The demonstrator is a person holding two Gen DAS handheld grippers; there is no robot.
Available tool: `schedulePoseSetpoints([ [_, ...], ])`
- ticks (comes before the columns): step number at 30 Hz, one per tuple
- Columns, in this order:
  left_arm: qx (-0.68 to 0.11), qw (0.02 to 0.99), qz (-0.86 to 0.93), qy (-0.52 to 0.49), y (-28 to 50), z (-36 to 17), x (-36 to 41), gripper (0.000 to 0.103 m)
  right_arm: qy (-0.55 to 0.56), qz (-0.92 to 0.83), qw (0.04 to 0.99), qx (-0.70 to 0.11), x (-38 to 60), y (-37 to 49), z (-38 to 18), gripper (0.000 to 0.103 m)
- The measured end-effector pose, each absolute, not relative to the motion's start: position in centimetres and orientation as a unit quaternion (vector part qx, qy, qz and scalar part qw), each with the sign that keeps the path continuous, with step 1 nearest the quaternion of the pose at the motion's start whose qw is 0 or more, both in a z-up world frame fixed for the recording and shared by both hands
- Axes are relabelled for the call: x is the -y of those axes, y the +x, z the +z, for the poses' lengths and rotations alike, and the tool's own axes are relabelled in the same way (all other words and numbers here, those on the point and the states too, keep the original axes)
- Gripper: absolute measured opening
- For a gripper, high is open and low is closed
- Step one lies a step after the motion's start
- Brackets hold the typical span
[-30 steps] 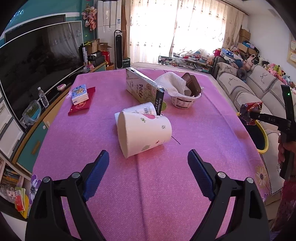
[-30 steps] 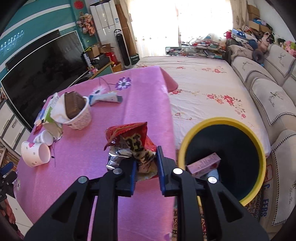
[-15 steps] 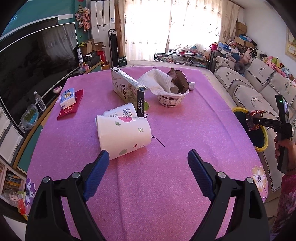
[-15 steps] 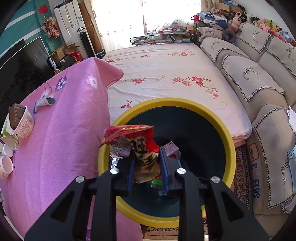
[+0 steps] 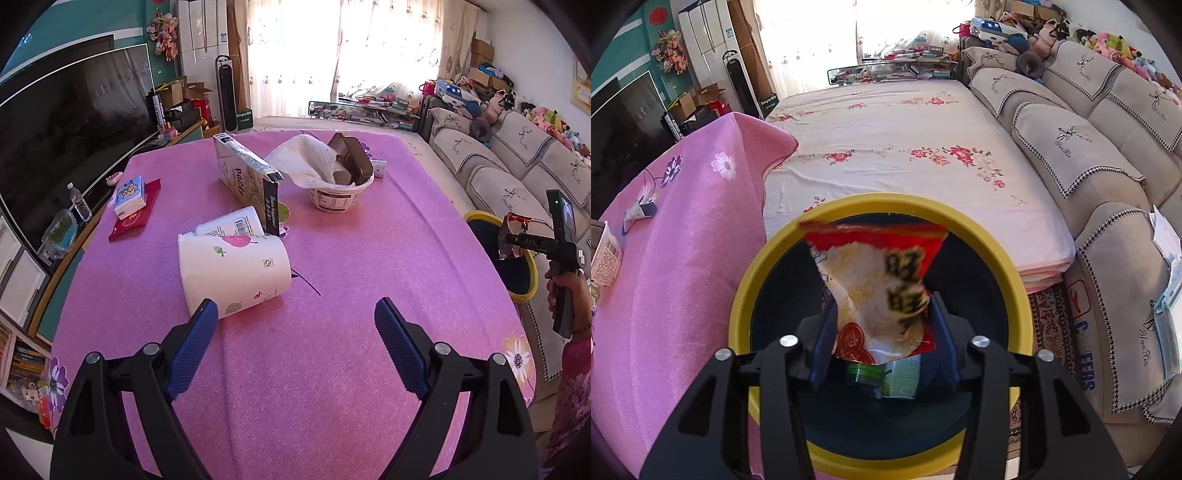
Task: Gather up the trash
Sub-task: 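Carry the snack bag over the yellow bin and open the right gripper, then grasp the white paper cup lying on its side with the left gripper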
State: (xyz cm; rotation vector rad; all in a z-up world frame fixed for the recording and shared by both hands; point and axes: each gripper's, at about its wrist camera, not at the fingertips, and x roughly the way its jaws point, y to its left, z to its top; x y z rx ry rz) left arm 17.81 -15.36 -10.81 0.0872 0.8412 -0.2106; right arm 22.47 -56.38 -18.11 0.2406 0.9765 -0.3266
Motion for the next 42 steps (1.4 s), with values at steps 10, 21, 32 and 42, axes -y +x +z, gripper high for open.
schedulePoseSetpoints([
  [10, -0.412, 0.906, -0.092, 0.033, 18.4, -11.3, 15.0, 0.088, 0.103, -0.16, 0.871, -0.453, 55.7, 21.3, -16.8, 0.068],
  [21, -0.408, 0.912, -0.041, 0.025, 20.2, -12.6, 14.8, 0.095, 0.086, -0.119, 0.893, -0.424, 52.2, 19.6, -14.3, 0.071],
  [32, -0.405, 0.913, 0.005, 0.048, 23.0, -14.2, 14.4, 0.096, 0.074, -0.087, 0.9, -0.42, 49.5, 20.2, -13.5, 0.071],
  [42, -0.409, 0.909, 0.03, 0.068, 24.6, -15.5, 14.8, 0.096, 0.071, -0.078, 0.898, -0.428, 49.1, 20.5, -14.1, 0.071],
])
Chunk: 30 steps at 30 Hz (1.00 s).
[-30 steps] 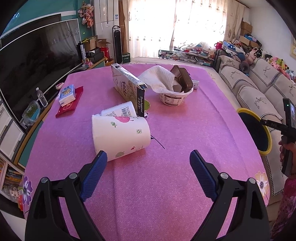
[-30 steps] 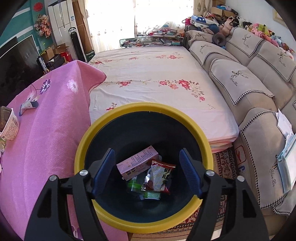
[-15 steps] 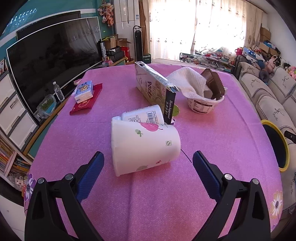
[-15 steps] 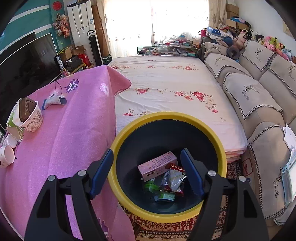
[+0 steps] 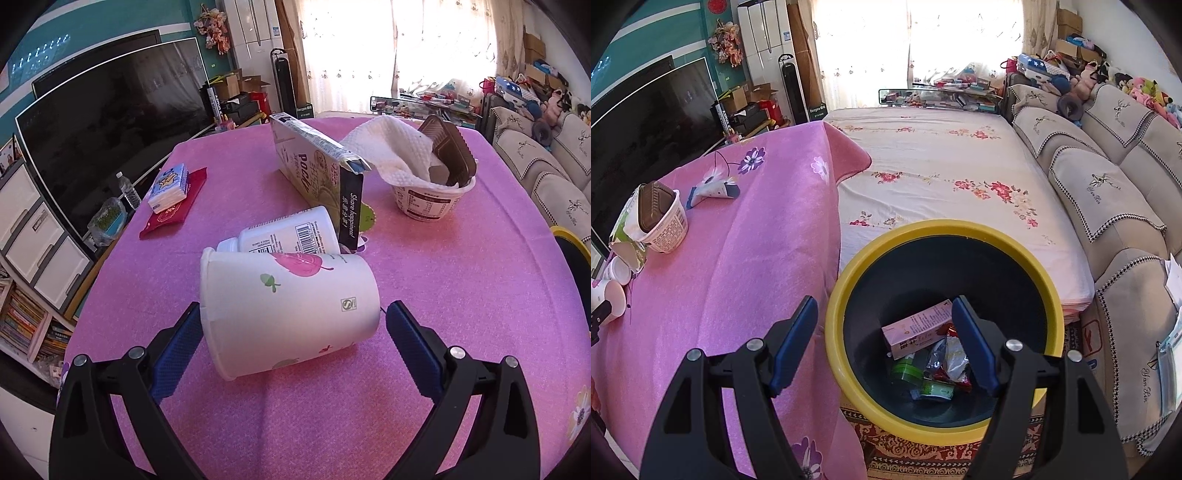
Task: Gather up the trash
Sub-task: 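Grasp the white paper cup lying on its side with the left gripper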
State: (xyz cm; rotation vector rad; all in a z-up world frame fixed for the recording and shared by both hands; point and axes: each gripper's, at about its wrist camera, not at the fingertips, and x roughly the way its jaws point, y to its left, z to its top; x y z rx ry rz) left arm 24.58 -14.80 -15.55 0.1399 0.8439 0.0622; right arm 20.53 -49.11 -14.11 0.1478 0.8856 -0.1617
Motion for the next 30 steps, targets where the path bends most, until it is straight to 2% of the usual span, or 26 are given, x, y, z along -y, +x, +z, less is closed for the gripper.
schedulePoseSetpoints([
  [5, -0.405, 0.911, 0.036, 0.068, 25.0, -15.7, 14.8, 0.096, 0.072, -0.076, 0.897, -0.429, 49.3, 20.5, -14.3, 0.071],
  [9, -0.414, 0.908, 0.032, 0.059, 25.2, -16.1, 14.5, 0.082, 0.073, -0.077, 0.897, -0.429, 49.3, 20.4, -14.4, 0.071],
  [18, -0.404, 0.913, 0.024, 0.046, 23.0, -14.7, 14.0, 0.081, 0.076, -0.076, 0.898, -0.426, 49.6, 19.8, -14.4, 0.071],
  [19, -0.402, 0.914, 0.02, 0.045, 22.5, -14.4, 14.0, 0.08, 0.076, -0.076, 0.898, -0.426, 49.5, 19.7, -14.4, 0.071],
  [21, -0.398, 0.916, 0.01, 0.047, 21.5, -13.7, 14.4, 0.069, 0.074, -0.075, 0.899, -0.425, 49.4, 19.6, -14.3, 0.071],
  [22, -0.397, 0.917, 0.003, 0.045, 21.1, -13.5, 14.6, 0.067, 0.073, -0.075, 0.899, -0.425, 49.2, 19.6, -14.3, 0.071],
  [30, -0.398, 0.915, -0.032, 0.055, 19.4, -11.9, 16.6, 0.065, 0.073, -0.076, 0.902, -0.419, 49.2, 18.7, -13.8, 0.071],
])
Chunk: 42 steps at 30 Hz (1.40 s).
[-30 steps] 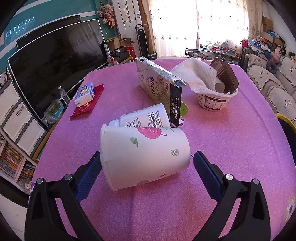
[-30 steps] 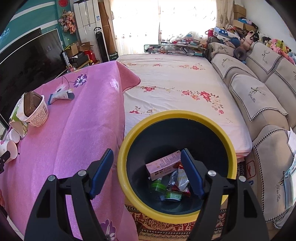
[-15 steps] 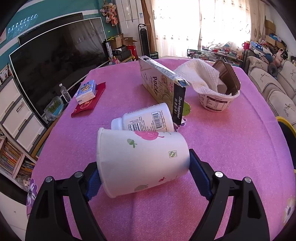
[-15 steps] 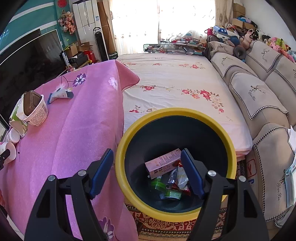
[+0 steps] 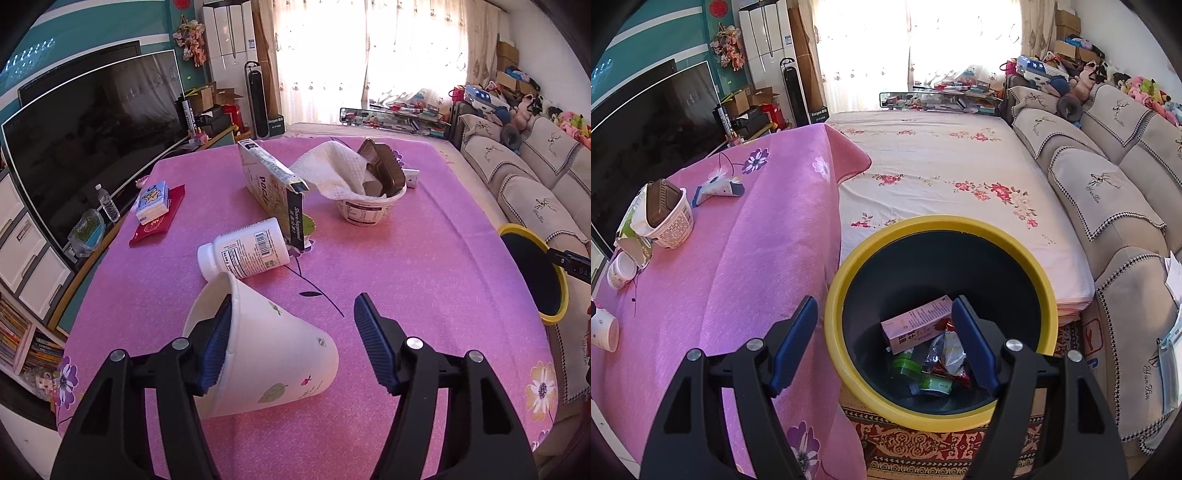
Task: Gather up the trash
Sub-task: 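Grasp the white paper cup lying on its side with the left gripper, then carry the paper cup over the yellow bin and open the left gripper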
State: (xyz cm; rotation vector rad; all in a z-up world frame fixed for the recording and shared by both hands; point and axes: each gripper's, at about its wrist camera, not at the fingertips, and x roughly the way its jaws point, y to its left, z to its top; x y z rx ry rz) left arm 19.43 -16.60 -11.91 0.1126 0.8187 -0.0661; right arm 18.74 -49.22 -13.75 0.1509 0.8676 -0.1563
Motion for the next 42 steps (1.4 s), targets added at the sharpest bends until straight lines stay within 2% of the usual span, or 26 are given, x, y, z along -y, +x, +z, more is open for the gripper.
schedulePoseSetpoints([
  [2, -0.418, 0.906, -0.032, 0.049, 19.3, -12.4, 16.2, 0.07, 0.074, -0.076, 0.902, -0.418, 49.4, 18.5, -13.7, 0.071],
  [3, -0.424, 0.904, -0.029, 0.043, 19.0, -12.7, 15.8, 0.084, 0.075, -0.075, 0.903, -0.417, 49.4, 18.3, -13.6, 0.071],
  [4, -0.422, 0.905, -0.025, 0.043, 18.7, -12.9, 15.5, 0.091, 0.075, -0.074, 0.903, -0.416, 49.4, 18.3, -13.6, 0.071],
  [12, -0.415, 0.908, -0.016, 0.06, 18.3, -13.3, 14.3, 0.092, 0.074, -0.06, 0.905, -0.415, 49.0, 18.4, -13.8, 0.071],
  [15, -0.427, 0.902, -0.005, 0.06, 18.9, -13.7, 13.8, 0.098, 0.076, -0.06, 0.905, -0.415, 49.1, 18.4, -13.8, 0.071],
  [20, -0.439, 0.897, 0.009, 0.047, 19.8, -14.9, 13.7, 0.096, 0.078, -0.059, 0.903, -0.418, 49.2, 18.6, -14.0, 0.071],
  [21, -0.445, 0.895, 0.003, 0.041, 20.0, -15.2, 13.6, 0.081, 0.078, -0.058, 0.903, -0.418, 49.2, 18.6, -14.1, 0.071],
  [25, -0.447, 0.893, -0.015, 0.049, 20.0, -15.6, 13.5, 0.081, 0.078, -0.059, 0.903, -0.419, 49.3, 18.6, -14.2, 0.071],
  [31, -0.409, 0.91, -0.041, 0.054, 19.1, -13.2, 14.4, 0.081, 0.082, -0.06, 0.901, -0.422, 49.5, 18.6, -14.6, 0.071],
  [42, -0.349, 0.921, -0.144, 0.09, 18.9, -8.3, 22.9, 0.081, 0.082, -0.069, 0.907, -0.406, 50.7, 17.3, -13.4, 0.071],
])
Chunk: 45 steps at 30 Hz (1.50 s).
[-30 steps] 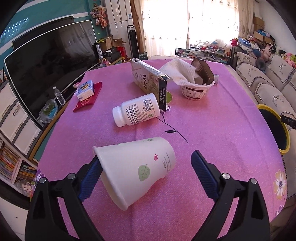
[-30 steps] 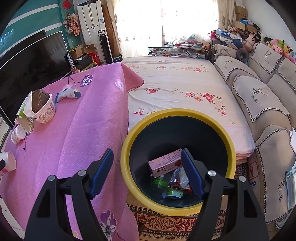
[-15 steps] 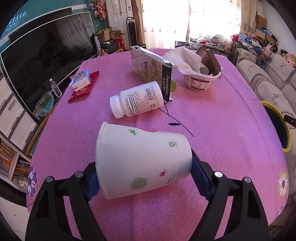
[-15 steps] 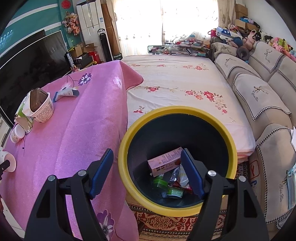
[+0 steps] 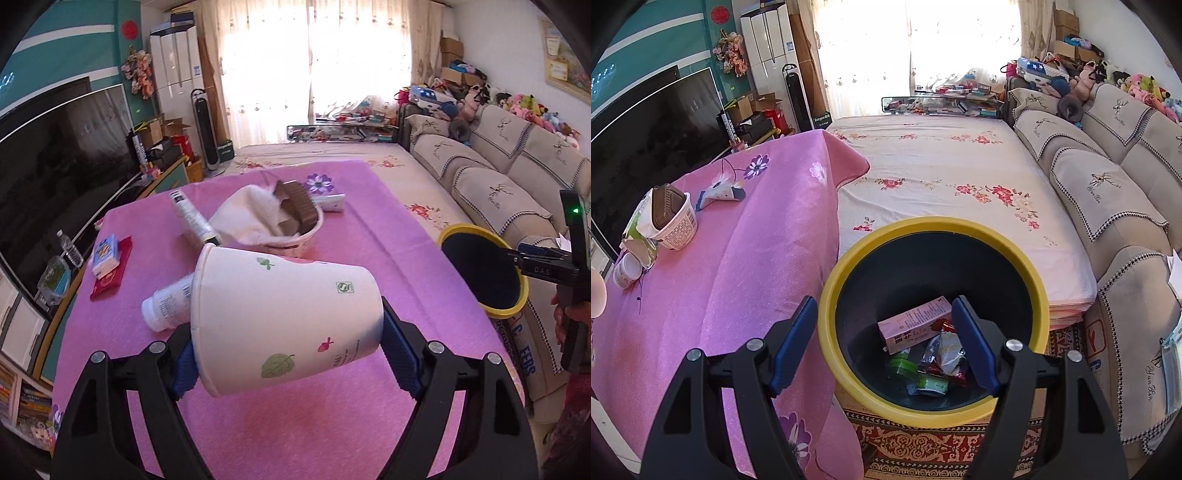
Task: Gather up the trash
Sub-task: 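Carry the paper cup over the yellow bin and open the left gripper, then grasp the brown ribbed tray from the white bowl with the right gripper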
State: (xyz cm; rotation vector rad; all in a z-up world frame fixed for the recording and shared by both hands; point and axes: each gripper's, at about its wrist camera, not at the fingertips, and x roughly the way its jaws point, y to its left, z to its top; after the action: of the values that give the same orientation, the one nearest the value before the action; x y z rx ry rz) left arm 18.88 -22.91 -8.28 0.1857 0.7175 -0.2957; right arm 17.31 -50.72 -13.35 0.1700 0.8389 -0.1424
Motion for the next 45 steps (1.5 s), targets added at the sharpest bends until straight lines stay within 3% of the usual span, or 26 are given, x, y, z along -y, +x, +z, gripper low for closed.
schedulePoseSetpoints([
  [18, -0.353, 0.85, -0.346, 0.18, 25.2, -11.4, 51.4, 0.081, 0.116, -0.152, 0.9, -0.392, 61.5, 12.0, -12.5, 0.071],
  [25, -0.384, 0.829, -0.359, 0.189, 26.9, -14.6, 58.6, 0.082, 0.119, -0.179, 0.892, -0.397, 64.9, 10.5, -12.7, 0.071],
  [27, -0.391, 0.826, -0.356, 0.194, 27.2, -15.5, 59.6, 0.082, 0.122, -0.184, 0.891, -0.398, 65.5, 10.1, -13.0, 0.072],
  [30, -0.399, 0.823, -0.351, 0.2, 27.3, -16.5, 60.0, 0.097, 0.126, -0.188, 0.888, -0.399, 66.1, 10.0, -13.4, 0.072],
  [37, -0.392, 0.832, -0.353, 0.171, 26.4, -14.6, 57.1, 0.098, 0.12, -0.182, 0.89, -0.4, 64.8, 10.5, -13.0, 0.072],
  [45, -0.369, 0.86, -0.326, 0.134, 23.3, -10.6, 47.0, 0.098, 0.094, -0.152, 0.901, -0.396, 60.2, 12.5, -11.4, 0.072],
])
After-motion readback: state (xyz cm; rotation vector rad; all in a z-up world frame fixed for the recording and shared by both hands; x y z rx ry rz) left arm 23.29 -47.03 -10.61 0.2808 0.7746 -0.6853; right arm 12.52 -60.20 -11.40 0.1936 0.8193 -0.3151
